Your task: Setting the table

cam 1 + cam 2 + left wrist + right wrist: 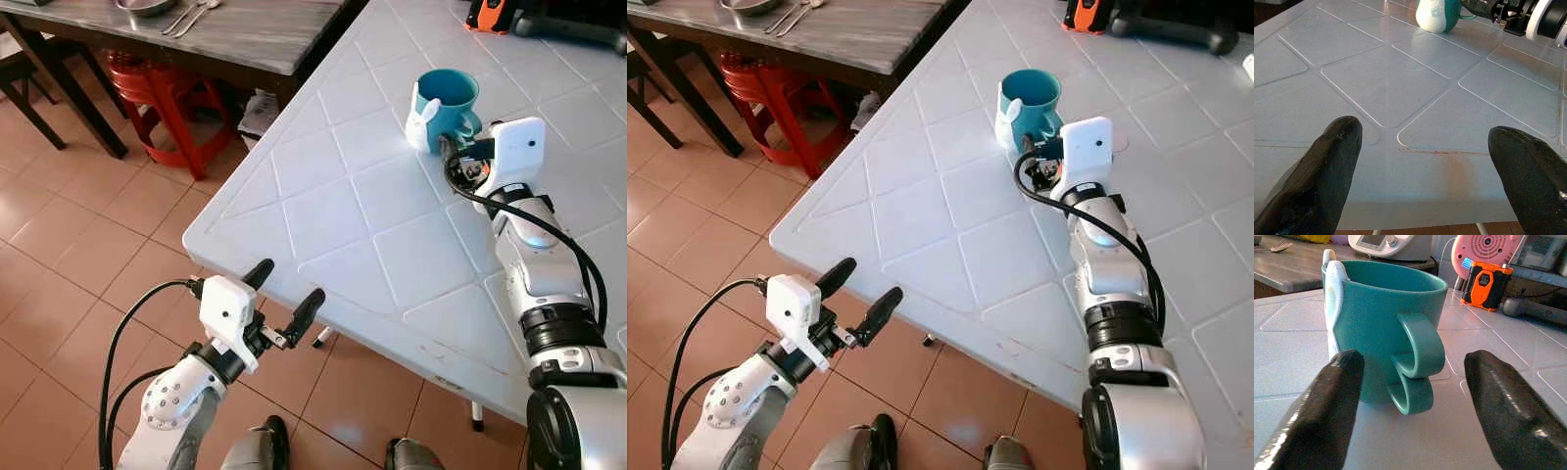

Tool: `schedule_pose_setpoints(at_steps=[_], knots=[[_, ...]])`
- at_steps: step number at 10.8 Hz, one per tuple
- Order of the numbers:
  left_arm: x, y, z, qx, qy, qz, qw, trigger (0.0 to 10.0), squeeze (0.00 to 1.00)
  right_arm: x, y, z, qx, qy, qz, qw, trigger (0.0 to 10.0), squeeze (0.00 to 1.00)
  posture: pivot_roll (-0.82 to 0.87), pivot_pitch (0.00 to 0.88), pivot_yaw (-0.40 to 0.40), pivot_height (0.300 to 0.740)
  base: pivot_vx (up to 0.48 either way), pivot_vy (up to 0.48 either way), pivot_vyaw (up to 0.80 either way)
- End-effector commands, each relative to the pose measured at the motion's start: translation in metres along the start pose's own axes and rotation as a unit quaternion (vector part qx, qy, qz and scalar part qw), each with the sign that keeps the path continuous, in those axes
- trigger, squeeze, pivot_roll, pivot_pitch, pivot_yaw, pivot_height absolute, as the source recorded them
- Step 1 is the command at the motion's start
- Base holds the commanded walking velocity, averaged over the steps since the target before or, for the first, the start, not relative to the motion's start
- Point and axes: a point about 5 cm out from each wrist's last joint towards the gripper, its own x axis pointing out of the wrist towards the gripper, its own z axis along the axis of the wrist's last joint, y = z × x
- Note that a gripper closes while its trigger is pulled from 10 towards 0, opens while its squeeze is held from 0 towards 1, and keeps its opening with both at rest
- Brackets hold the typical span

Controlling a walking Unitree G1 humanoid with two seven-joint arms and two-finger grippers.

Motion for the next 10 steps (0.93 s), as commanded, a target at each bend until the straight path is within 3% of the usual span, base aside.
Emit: schedule_pose_setpoints(at_steps=[1,10], knots=[[-0.0044,0.0041,-0.0044,0.003,0.012,0.014,1.0,10.0,0.0,0.0029,0.0012,0.0041,-0.001,-0.009,0.007,1.0,0.0,0.0,0.01,0.26,0.094,0.74,0.0,0.0,0.0],[-0.0009,0.0057,-0.0056,0.01,0.013,0.023,1.0,10.0,0.0,0.0089,-0.0051,0.0013,0.017,-0.005,0.002,1.0,0.0,0.0,0.01,0.25,0.088,0.74,0.0,0.0,0.0]])
